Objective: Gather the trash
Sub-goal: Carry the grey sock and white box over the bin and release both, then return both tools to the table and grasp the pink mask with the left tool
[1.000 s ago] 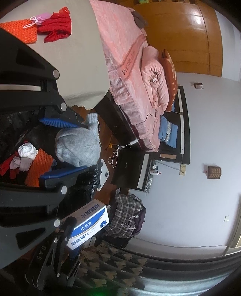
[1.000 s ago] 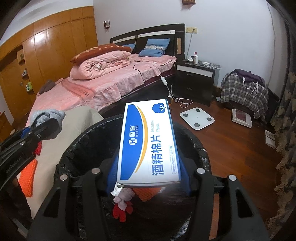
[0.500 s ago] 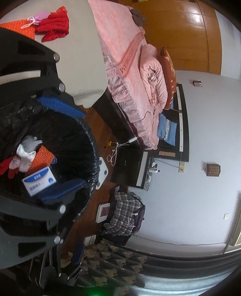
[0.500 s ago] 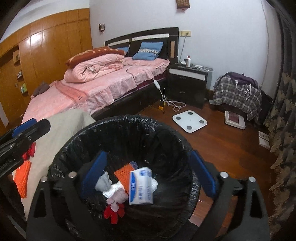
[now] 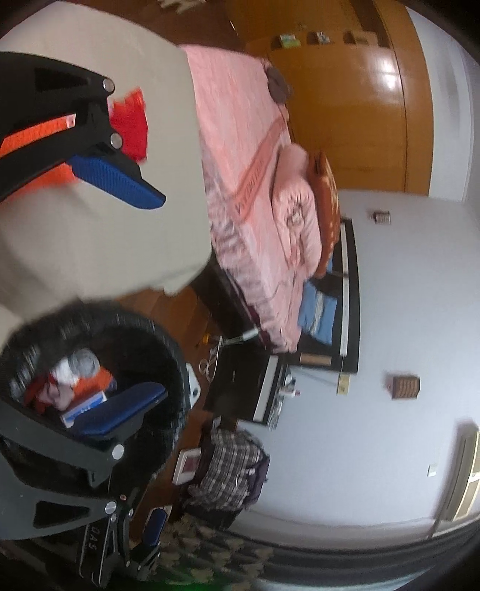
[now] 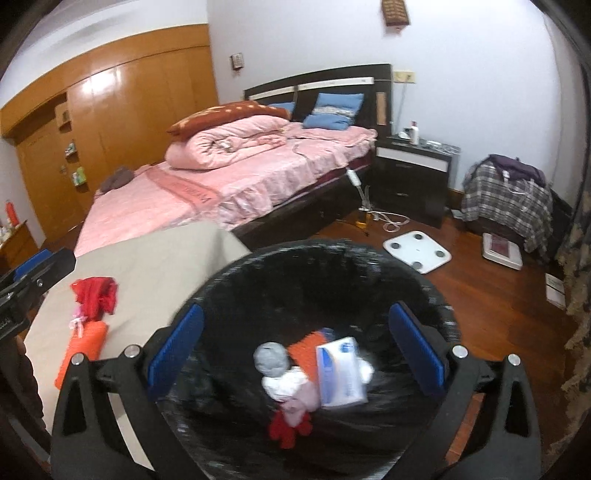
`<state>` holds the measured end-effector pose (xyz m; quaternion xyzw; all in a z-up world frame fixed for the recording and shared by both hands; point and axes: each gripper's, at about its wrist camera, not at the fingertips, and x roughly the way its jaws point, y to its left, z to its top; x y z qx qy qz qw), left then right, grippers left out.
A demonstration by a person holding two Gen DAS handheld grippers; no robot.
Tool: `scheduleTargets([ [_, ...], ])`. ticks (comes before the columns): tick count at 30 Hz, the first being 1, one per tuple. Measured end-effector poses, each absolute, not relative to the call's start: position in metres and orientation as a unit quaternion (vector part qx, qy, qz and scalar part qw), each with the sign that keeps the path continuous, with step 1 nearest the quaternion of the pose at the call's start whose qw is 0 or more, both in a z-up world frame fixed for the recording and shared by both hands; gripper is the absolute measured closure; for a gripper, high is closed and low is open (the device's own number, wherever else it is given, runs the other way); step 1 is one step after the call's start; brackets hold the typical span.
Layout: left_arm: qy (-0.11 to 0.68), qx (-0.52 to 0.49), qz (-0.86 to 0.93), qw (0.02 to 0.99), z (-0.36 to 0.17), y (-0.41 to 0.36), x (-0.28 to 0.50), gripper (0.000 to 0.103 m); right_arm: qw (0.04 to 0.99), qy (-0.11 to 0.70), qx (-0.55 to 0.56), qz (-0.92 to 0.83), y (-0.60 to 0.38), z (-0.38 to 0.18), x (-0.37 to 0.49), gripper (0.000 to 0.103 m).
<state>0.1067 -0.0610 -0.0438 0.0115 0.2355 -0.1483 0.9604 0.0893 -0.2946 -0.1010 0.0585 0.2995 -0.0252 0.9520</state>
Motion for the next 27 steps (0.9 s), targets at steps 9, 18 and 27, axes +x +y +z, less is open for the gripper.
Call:
scheduleTargets([
  [9,0.241,-0.008,-0.066,0.968,-0.043,0.016,0.096,0.006,0.951,0.304,0.034,0.041,-0.22,-0.1,0.108,0.005],
  [18,0.248,-0.019,0.007,0.969,-0.057,0.085,0.092,0.006,0.948,0.301,0.01,0.101,-0.149,-0.102,0.127,0.005],
  [27,0.278,-0.029,0.075,0.957,-0.091,0.146,0.093,0.007,0.938,0.308,-0.001,0.159,-0.087,-0.116,0.149,0.005],
])
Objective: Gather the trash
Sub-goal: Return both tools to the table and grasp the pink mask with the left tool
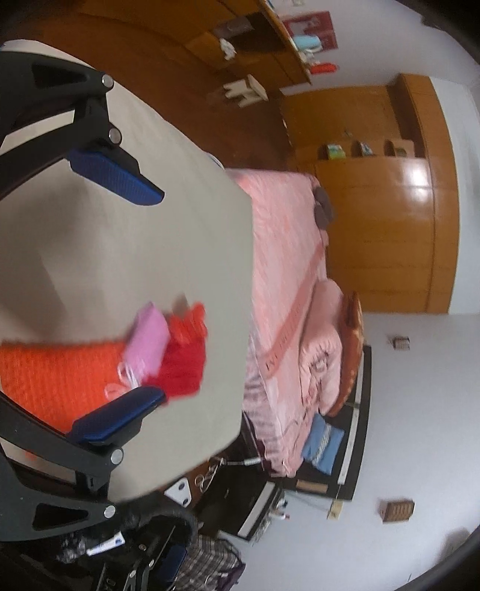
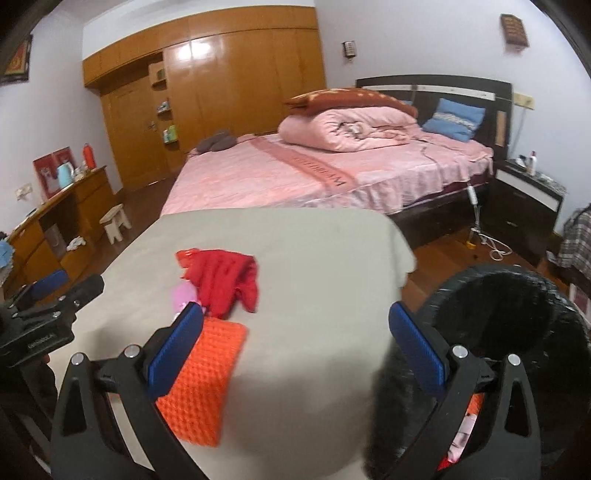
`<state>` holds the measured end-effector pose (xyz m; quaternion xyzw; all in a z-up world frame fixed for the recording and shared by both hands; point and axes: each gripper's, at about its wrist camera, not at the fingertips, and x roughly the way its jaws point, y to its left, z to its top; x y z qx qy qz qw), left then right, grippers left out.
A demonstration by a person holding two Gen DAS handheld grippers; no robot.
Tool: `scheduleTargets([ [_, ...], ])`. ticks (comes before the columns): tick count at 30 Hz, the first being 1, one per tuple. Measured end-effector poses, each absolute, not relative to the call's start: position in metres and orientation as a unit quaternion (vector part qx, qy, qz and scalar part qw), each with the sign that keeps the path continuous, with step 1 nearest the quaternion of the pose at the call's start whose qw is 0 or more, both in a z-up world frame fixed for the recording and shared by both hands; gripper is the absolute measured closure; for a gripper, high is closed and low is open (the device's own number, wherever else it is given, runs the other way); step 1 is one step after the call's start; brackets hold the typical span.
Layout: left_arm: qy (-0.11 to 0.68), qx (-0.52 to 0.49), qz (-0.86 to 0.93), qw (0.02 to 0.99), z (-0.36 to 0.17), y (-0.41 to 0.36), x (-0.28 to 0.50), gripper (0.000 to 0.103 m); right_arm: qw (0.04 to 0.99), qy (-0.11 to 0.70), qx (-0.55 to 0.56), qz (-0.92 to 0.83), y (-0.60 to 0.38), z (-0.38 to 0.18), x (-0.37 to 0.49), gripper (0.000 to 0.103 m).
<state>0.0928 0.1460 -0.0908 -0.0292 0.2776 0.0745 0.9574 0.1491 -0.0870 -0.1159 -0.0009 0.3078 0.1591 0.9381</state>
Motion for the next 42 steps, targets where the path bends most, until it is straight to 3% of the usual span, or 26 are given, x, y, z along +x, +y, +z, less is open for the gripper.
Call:
scheduleTargets([
  [22,0.358,-0.049,0.026,0.932,-0.161,0.135,0.18,0.019,0.924,0.353,-0.006,0.147,-0.067,-0.167,0.197,0.005],
  [25,0.378,-0.059,0.01,0.924,-0.169,0.134,0.191,0.027,0.923,0.355,-0.01,0.147,-0.066,-0.17,0.199,0.005],
  [27,0.393,-0.055,-0.004,0.918,-0.175,0.13,0.195,0.046,0.922,0.358,-0.011,0.148,-0.066,-0.172,0.2,0.005],
  [34,0.384,-0.072,-0.02,0.92,-0.174,0.132,0.19,0.087,0.919,0.367,-0.014,0.145,-0.066,-0.18,0.202,0.005],
  [38,0.36,-0.085,-0.015,0.929,-0.164,0.138,0.183,0.095,0.919,0.365,-0.017,0.147,-0.065,-0.179,0.199,0.005],
  [42,0.347,-0.079,-0.003,0.935,-0.153,0.145,0.17,0.097,0.92,0.36,-0.015,0.151,-0.065,-0.173,0.194,0.005],
])
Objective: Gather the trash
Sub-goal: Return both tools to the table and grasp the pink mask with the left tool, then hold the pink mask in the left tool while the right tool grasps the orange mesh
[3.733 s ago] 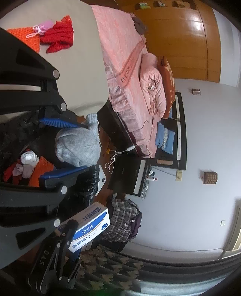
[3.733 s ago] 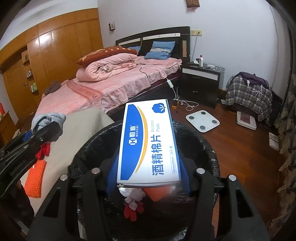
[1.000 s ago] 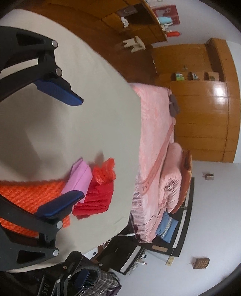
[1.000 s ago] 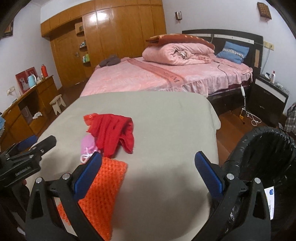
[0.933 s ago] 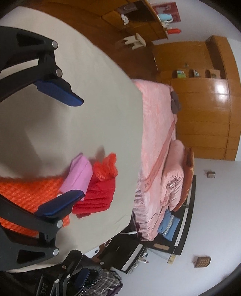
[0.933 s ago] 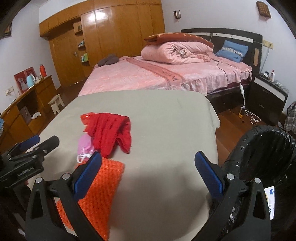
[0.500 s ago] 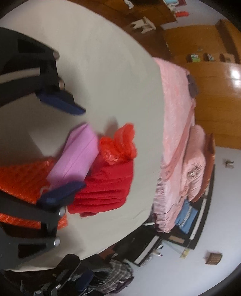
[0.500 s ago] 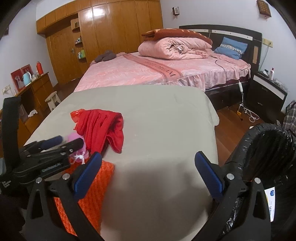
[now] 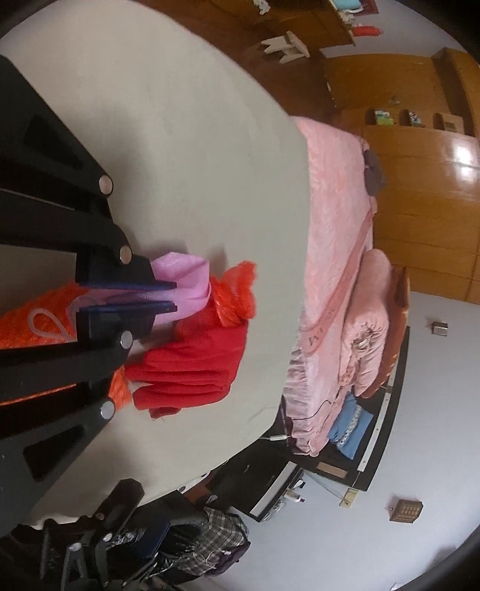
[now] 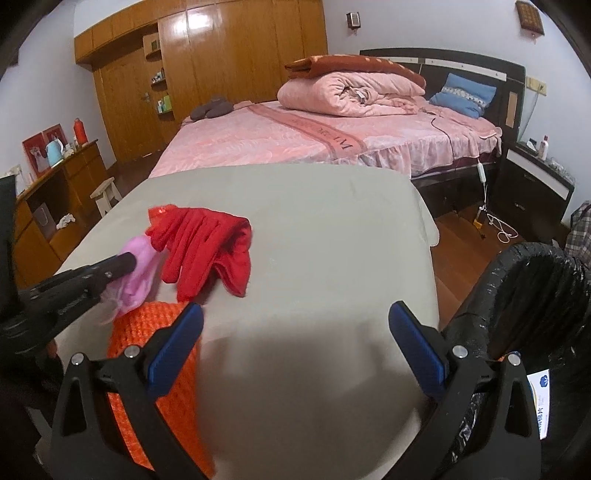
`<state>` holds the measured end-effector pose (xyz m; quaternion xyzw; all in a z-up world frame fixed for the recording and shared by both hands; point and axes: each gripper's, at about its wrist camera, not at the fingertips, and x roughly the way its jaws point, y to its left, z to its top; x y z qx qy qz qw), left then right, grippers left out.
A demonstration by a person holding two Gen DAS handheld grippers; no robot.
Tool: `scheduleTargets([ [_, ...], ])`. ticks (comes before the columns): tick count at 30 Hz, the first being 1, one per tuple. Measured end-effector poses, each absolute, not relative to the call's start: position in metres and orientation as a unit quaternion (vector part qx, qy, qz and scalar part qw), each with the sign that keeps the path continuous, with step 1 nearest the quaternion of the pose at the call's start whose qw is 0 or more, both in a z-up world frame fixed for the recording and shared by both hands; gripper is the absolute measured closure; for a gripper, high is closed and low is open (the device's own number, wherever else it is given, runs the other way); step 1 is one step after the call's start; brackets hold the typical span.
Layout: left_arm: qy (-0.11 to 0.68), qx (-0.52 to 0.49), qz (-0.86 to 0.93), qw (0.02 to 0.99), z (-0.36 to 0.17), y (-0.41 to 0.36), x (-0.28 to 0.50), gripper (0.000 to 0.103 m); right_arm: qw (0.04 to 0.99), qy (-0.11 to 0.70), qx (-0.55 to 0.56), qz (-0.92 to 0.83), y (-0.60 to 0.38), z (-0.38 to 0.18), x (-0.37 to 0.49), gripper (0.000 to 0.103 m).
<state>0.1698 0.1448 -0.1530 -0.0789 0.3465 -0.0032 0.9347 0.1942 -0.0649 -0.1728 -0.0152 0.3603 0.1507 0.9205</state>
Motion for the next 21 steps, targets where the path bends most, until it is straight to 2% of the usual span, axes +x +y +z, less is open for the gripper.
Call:
scheduleTargets([
  [5,0.333,-0.113,0.012,0.936,-0.139,0.166,0.149,0.097,0.916,0.365,-0.011,0.164,-0.057,-0.171,0.186,0.005],
  [21,0.354,-0.066,0.063,0.931,-0.153,0.203,0.091,0.097,0.893,0.387,-0.052,0.223,0.009,-0.184,0.149,0.006],
])
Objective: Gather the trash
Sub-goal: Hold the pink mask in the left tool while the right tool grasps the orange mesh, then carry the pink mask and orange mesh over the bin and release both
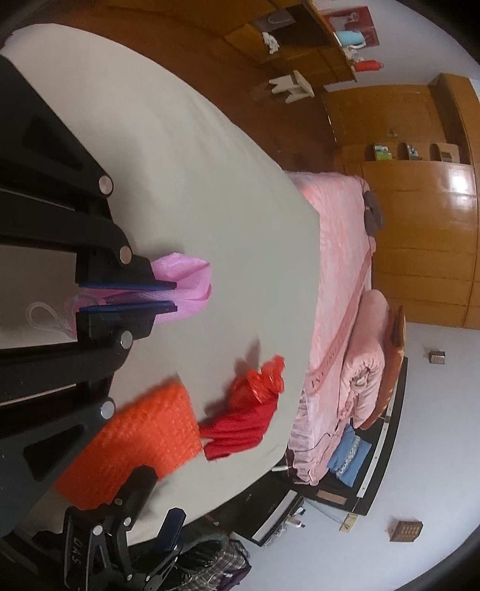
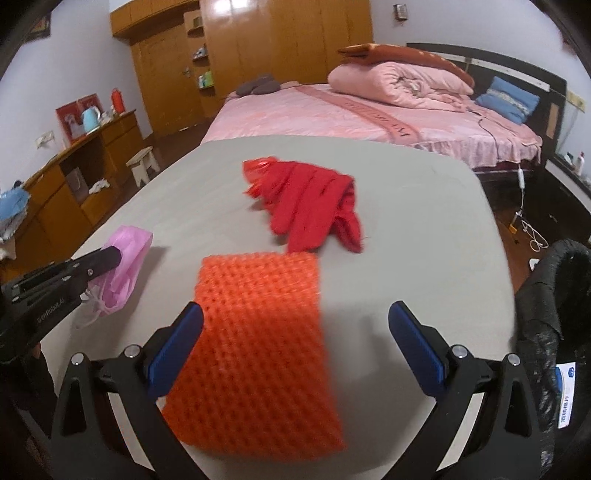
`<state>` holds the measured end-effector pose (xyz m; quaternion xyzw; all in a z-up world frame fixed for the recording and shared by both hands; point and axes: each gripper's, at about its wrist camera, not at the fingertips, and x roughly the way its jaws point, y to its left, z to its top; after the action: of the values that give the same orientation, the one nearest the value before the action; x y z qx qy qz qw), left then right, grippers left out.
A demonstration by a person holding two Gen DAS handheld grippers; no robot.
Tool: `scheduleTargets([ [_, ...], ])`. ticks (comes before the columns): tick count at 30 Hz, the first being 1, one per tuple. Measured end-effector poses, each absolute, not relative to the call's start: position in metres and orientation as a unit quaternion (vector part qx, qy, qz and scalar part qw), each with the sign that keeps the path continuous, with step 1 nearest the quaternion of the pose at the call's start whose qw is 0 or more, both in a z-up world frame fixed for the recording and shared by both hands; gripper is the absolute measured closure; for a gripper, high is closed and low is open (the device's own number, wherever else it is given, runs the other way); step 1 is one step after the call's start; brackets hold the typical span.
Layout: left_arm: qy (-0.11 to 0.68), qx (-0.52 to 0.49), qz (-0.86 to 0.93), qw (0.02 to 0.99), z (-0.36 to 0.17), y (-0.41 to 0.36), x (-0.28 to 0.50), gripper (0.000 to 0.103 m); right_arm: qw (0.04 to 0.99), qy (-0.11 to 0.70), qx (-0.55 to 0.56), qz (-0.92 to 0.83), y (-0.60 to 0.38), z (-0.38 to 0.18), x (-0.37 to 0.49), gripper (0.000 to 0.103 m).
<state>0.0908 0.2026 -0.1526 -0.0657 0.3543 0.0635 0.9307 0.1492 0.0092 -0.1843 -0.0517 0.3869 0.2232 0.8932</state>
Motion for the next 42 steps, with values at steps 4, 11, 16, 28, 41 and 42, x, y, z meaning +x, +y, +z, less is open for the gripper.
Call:
scheduleTargets([
  [4,0.355,-0.074,0.068,0.929,-0.156,0.208,0.09,0.097,0.889,0.398,-0.06,0.219,0.015,-0.192,0.15,0.01],
  [11,0.356,-0.075,0.068,0.929,-0.158,0.209,0.09,0.097,0.868,0.426,-0.05,0.249,0.017,-0.202,0.152,0.054],
  [16,0.355,-0.073,0.069,0.93,-0.158,0.205,0.09,0.097,0.868,0.417,-0.043,0.267,0.014,-0.195,0.147,0.09],
  [28,0.34,-0.057,0.052,0.937,-0.135,0.174,0.087,0.097,0.886,0.386,-0.015,0.257,-0.022,-0.156,0.136,0.09],
  [41,0.303,-0.04,0.001,0.952,-0.092,0.111,0.089,0.097,0.916,0.338,0.009,0.216,-0.076,-0.108,0.13,0.09],
  [42,0.301,-0.039,-0.004,0.953,-0.089,0.105,0.09,0.097,0.919,0.335,0.008,0.21,-0.081,-0.106,0.129,0.09],
])
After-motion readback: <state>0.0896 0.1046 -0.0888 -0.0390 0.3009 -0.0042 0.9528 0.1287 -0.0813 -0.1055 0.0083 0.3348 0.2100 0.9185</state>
